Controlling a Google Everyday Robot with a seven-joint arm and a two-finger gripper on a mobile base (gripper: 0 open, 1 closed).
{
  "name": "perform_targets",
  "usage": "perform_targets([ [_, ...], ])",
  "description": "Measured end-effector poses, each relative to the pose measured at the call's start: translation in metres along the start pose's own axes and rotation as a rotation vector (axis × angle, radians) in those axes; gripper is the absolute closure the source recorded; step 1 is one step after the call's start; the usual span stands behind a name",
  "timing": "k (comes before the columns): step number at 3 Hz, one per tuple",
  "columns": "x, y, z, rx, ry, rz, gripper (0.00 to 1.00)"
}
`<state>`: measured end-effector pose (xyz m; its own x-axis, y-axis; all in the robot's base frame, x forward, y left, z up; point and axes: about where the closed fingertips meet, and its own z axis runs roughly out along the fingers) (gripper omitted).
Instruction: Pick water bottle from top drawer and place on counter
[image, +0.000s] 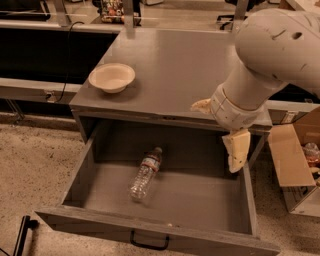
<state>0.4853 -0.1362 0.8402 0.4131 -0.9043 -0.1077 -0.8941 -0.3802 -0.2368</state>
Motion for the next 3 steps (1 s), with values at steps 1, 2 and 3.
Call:
perform_targets([
  [1,-0.031,-0.008,0.030,-0.022,-0.012,-0.172,0.00],
  [2,-0.100,-0.017,0.098,-0.070,-0.008,-0.516,0.00],
  [3,-0.137,-0.017,0.158,-0.134,0.024,-0.714,0.00],
])
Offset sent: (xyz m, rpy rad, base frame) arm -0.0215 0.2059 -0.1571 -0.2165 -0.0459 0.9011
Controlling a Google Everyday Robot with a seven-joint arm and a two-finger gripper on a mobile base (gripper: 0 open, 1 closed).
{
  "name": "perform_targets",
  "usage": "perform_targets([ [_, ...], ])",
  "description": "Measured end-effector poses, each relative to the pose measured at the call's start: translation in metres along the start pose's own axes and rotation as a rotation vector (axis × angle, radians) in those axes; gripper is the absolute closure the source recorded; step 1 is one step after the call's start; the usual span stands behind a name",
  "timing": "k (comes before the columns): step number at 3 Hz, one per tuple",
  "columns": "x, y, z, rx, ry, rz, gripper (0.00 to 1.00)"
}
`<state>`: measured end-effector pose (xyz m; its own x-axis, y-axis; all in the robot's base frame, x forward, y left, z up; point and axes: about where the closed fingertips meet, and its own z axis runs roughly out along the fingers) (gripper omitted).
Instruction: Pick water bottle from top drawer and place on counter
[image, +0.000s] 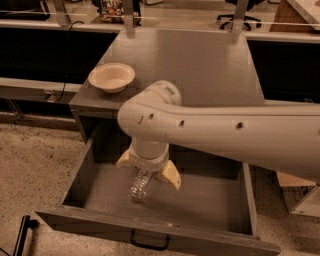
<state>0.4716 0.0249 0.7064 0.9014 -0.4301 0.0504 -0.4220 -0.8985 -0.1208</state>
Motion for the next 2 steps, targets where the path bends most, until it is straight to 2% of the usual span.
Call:
perform_targets([
  [1,0.007,-0.021,0.042,-0.055,0.032,-0.062,0.00],
  [2,0.024,-0.030,0.073,-0.091,0.028,-0.051,0.18],
])
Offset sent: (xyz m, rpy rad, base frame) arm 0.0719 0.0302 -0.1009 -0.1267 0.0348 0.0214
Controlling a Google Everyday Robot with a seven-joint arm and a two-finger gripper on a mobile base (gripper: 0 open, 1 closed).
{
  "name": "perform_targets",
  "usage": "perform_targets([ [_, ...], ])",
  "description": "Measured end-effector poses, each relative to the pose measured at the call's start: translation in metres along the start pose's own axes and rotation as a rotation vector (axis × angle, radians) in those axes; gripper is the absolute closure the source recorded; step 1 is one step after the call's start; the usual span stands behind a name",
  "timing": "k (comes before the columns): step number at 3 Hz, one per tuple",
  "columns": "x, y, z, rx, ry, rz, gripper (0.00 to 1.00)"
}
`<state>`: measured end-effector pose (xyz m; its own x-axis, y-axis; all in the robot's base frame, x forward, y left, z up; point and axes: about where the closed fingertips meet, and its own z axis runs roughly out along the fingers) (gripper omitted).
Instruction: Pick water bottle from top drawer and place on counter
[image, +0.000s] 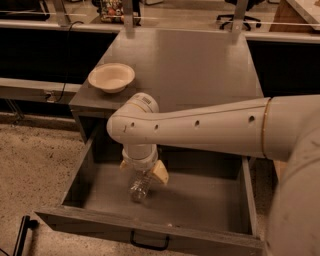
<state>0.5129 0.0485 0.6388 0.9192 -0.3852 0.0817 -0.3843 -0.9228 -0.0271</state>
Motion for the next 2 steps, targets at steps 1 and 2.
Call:
perform_targets([
  [1,0.0124,0.0011,0.0269,-0.026,-0.062,0.035,0.42],
  [2,0.0096,0.0011,0.0315,-0.020,-0.103,0.034,0.66],
])
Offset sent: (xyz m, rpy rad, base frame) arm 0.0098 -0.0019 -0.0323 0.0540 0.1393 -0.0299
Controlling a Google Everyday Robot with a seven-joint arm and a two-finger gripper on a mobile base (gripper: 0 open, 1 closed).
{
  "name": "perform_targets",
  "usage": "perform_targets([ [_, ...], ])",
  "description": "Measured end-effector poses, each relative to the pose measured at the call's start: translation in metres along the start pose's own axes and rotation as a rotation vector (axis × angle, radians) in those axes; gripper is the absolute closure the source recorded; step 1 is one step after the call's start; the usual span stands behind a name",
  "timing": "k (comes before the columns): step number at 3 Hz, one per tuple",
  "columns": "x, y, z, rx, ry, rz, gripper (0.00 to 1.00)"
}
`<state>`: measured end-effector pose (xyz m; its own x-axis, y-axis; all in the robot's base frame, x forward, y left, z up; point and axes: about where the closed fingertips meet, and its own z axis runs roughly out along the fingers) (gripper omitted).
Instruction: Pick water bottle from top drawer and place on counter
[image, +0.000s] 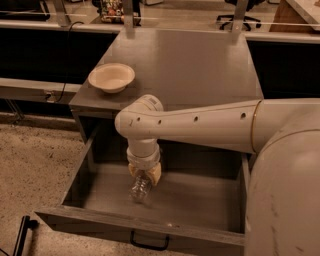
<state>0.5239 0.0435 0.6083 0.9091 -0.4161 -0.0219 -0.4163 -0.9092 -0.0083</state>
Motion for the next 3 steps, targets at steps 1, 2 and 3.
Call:
perform_targets([
  [1,-0.011,0.006,-0.040,0.094,-0.006,0.008,0.89],
  [2,-0.023,0.027,-0.125,0.253,0.034,0.017,1.00],
  [3,-0.011,0.050,-0.208,0.358,0.076,0.048,1.00],
])
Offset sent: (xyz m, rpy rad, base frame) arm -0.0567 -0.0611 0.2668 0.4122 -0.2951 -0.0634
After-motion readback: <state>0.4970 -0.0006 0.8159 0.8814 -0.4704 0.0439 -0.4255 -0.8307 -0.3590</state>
